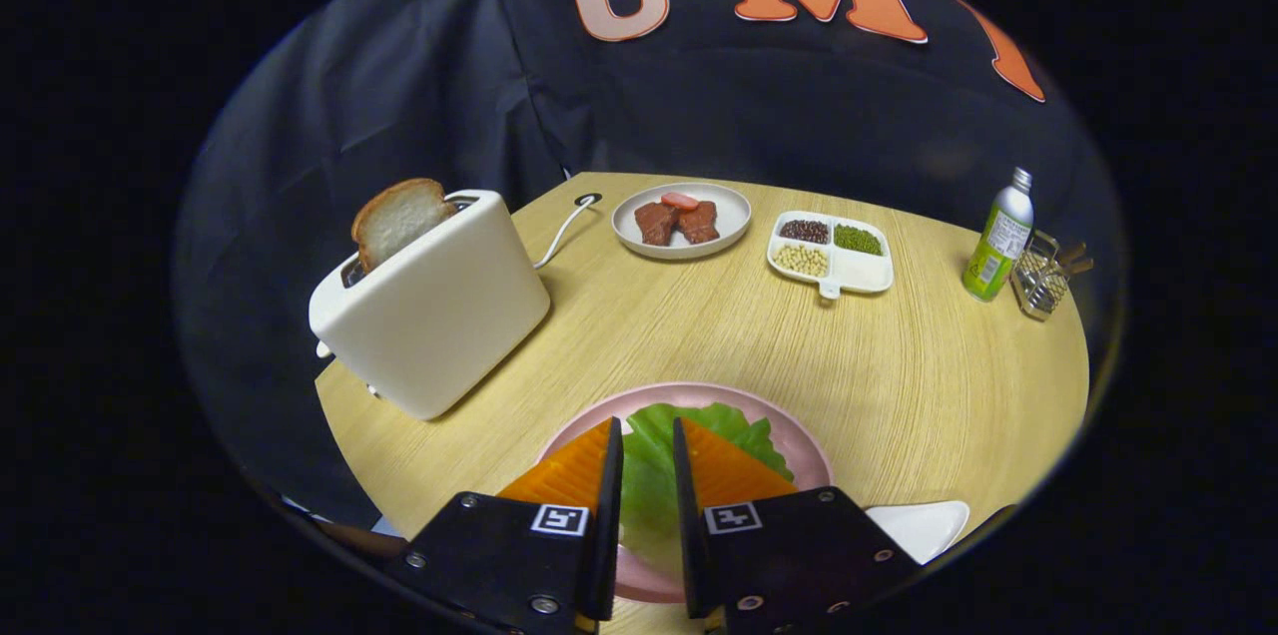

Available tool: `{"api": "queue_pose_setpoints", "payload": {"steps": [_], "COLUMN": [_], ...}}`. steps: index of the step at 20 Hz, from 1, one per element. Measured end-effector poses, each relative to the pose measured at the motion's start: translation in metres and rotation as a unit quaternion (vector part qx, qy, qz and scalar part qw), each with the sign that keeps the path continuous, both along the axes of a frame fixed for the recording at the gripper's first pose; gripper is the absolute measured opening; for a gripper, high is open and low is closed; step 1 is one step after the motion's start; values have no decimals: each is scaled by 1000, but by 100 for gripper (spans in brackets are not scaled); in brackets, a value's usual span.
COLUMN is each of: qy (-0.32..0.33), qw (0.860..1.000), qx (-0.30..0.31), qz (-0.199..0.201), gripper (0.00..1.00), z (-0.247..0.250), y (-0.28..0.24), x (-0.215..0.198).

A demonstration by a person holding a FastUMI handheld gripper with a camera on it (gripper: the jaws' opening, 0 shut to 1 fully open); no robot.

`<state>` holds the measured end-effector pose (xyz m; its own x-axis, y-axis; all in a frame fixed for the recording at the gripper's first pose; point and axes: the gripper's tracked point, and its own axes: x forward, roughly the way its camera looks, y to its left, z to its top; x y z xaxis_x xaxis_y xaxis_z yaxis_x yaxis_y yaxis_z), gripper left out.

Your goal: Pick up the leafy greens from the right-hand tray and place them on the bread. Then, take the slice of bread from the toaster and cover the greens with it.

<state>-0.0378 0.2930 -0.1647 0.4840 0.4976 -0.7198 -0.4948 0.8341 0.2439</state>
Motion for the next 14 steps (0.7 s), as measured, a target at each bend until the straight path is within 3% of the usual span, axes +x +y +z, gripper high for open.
{"api": "queue_pose_setpoints", "payload": {"steps": [2,4,7,9,14], "qy": [-10,-18,-49,-53,-7], "qw": [1000,999,998,997,996], "qx": [6,19,16,22,58], "qz": [8,20,30,46,67], "gripper": [32,43,69,78,86], "z": [19,39,65,79,104], "y": [12,31,55,78,132], "x": [6,11,28,28,34]}}
